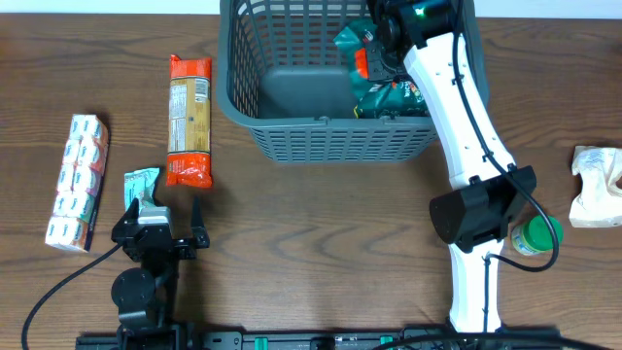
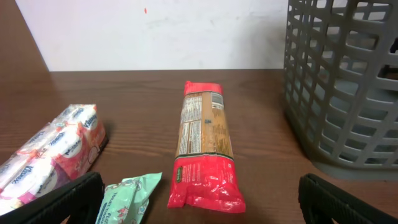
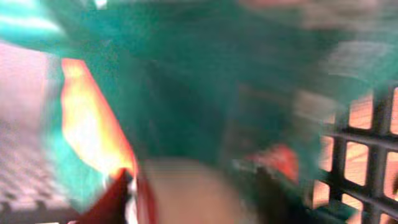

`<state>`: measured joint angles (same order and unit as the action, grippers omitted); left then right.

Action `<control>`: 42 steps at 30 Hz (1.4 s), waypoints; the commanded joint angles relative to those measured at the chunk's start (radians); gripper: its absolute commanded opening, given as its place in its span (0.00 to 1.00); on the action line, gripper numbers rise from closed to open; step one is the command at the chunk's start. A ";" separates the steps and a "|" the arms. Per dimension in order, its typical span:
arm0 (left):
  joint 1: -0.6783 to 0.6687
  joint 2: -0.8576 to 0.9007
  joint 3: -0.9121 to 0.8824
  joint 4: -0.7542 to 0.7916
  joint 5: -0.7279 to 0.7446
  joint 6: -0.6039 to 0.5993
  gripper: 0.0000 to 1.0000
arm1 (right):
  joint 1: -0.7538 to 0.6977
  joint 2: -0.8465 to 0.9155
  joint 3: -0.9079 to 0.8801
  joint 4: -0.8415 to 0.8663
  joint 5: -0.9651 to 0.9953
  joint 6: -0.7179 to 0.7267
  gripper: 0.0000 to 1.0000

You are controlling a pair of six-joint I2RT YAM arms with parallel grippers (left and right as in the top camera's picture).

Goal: Pack container
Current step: 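Carry the Nescafé pouch with the right gripper into the grey basket, then release the pouch and withdraw the right gripper toward the clear bag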

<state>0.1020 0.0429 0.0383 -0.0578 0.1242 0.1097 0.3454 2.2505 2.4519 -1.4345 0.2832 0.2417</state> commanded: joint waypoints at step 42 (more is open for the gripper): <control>0.003 -0.005 -0.027 -0.015 0.003 0.014 0.98 | -0.817 -0.433 0.106 -0.263 0.068 0.165 0.99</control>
<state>0.1020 0.0429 0.0383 -0.0582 0.1242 0.1097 -0.3943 1.8050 2.6163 -1.6939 0.3851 0.3664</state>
